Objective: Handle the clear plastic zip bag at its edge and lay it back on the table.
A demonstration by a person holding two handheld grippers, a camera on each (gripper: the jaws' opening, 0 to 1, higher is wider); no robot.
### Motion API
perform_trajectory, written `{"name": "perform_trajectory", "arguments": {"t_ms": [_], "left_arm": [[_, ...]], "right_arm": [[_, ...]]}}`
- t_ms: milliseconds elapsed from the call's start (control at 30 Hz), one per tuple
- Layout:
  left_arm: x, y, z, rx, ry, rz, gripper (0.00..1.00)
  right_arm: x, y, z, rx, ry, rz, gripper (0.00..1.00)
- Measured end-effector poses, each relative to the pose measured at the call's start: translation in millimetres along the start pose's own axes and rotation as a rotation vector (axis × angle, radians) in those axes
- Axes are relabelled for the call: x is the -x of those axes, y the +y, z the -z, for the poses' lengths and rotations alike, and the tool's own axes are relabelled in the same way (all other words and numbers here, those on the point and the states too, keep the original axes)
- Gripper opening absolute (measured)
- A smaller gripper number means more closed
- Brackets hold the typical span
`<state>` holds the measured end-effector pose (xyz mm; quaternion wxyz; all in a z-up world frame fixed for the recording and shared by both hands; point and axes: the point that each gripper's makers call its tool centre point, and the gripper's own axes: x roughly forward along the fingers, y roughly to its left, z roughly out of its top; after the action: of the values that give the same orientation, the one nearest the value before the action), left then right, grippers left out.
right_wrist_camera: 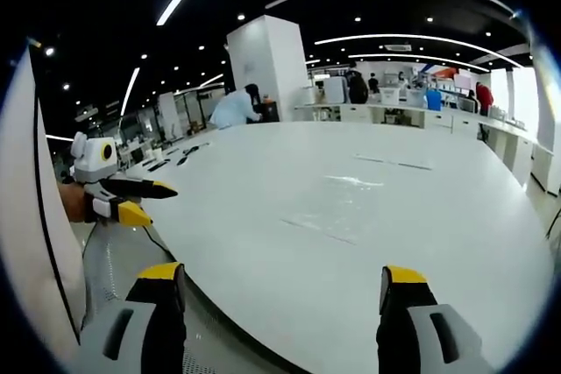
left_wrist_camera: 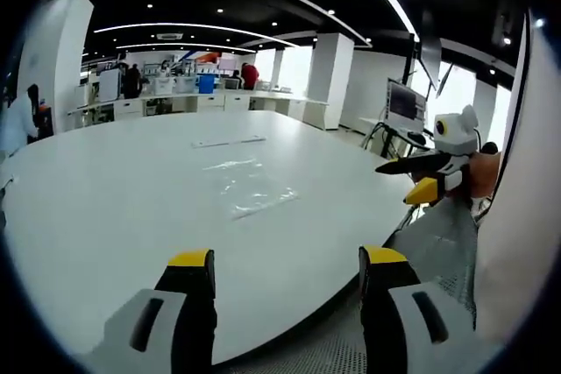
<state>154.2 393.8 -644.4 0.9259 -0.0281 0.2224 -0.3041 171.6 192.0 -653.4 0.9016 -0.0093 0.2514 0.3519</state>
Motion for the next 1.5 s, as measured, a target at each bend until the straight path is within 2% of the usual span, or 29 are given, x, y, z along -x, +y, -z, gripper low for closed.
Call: {"name": "perform_trajectory", "arguments": {"t_ms": [600,1233,1500], "left_arm": [[0,0.8,1.9,-0.001,0.007,0.002,0.65],[-2,14.9,12.8,-0.004,0.013,0.002,0.65],[-3,14.7,13.9,-0.008,0.02,-0.001,0.65]], "right_arm": [[0,-1,1.8,-0.002,0.005,-0.002,0.91],[-1,1,1.4,-0.005,0.013,-0.004,0.9],[-1,1,2.1,-0.004,0.015,-0.004,0.9]]}}
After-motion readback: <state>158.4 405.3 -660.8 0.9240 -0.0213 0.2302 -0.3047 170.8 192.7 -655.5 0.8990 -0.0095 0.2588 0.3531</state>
